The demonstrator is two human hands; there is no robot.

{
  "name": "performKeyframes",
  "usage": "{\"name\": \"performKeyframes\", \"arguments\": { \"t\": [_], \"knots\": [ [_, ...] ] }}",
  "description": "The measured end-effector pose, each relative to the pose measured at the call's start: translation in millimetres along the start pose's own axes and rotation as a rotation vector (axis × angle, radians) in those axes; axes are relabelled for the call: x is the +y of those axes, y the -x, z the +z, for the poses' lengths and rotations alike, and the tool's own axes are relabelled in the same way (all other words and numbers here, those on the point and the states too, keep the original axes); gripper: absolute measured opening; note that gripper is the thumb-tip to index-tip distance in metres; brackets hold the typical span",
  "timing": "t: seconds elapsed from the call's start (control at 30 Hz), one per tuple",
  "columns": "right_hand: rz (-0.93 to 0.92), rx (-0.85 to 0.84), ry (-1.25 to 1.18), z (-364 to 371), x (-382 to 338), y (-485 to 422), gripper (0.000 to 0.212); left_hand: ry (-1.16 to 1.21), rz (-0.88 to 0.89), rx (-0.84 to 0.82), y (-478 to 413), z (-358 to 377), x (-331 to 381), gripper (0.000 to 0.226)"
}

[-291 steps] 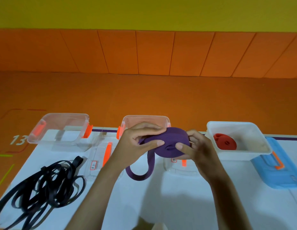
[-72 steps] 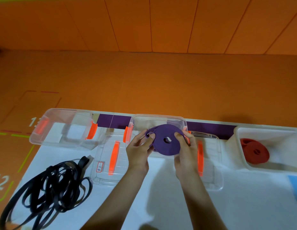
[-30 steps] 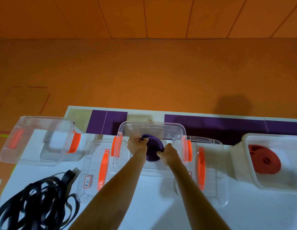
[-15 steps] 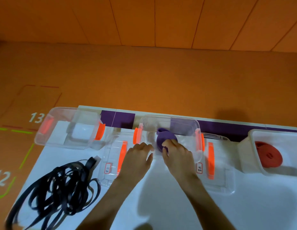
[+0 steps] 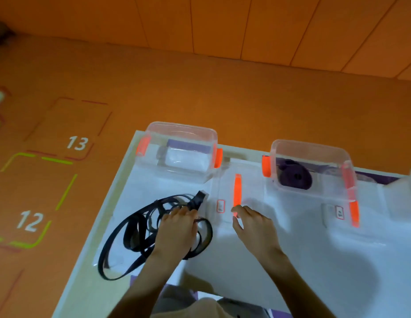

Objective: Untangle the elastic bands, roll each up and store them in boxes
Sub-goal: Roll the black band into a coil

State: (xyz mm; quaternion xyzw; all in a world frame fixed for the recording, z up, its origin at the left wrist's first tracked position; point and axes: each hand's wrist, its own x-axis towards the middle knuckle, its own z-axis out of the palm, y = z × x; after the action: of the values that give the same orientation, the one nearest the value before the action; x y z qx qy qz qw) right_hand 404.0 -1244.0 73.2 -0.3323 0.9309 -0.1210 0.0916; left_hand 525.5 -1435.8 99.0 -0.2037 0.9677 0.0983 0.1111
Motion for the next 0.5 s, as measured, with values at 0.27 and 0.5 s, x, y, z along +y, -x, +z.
{"name": "performKeyframes", "arguments": {
  "t": [0.27, 0.5],
  "knots": [
    [0.086, -0.412, -0.149, 66, -112, -2, 0.058, 0.235, -0.173, -0.046, 27, 17, -135, 0.023],
    [0.234, -0.415, -0.198, 98, -144, -3, 0.050, 0.222, -0.388, -0.126, 35, 52, -191, 0.045]
  ]
}}
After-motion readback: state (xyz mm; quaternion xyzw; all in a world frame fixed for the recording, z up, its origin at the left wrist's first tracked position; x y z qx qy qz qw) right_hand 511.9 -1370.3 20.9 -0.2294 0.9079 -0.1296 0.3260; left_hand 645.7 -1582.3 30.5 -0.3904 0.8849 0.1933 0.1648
